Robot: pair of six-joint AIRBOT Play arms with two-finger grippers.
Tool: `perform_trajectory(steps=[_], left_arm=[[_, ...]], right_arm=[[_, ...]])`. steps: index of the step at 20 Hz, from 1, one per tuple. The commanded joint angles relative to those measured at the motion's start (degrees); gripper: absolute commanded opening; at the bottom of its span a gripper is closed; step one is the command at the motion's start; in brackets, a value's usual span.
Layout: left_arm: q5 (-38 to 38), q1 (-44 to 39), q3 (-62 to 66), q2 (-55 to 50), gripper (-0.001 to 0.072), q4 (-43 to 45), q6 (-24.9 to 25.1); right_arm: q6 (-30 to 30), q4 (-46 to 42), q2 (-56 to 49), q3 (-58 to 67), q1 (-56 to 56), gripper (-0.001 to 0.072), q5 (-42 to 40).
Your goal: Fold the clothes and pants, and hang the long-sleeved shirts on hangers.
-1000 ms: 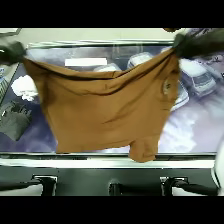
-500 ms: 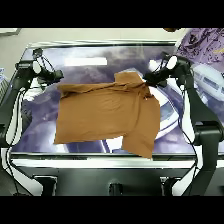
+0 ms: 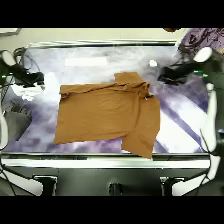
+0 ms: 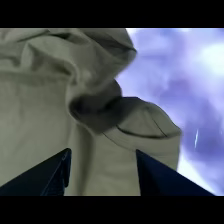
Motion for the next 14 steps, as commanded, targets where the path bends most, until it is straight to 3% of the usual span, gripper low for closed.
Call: perform_trajectory(steps=[1, 4, 7, 14], left_arm=[[-3.8, 5.2, -12.2, 10.3, 0.0482, -2.4, 2.1], [-0.3, 9.6, -31.5, 23.4, 0.0482, -3.3, 2.1], [2.7, 11.4, -43.0, 31.3, 0.0482, -3.3, 2.1], [2.8, 11.5, -45.7, 32.1, 0.0482, -3.3, 2.1]], right_arm=[[-9.1, 8.9, 11.2, -16.4, -10.4, 0.0482, 1.6], [-15.2, 13.6, 21.5, -41.0, -20.8, 0.0483, -1.8], [-20.0, 16.2, 24.6, -56.6, -25.8, 0.0484, -5.2], [-27.9, 22.8, 16.8, -63.2, -25.6, 0.0491, -8.4]])
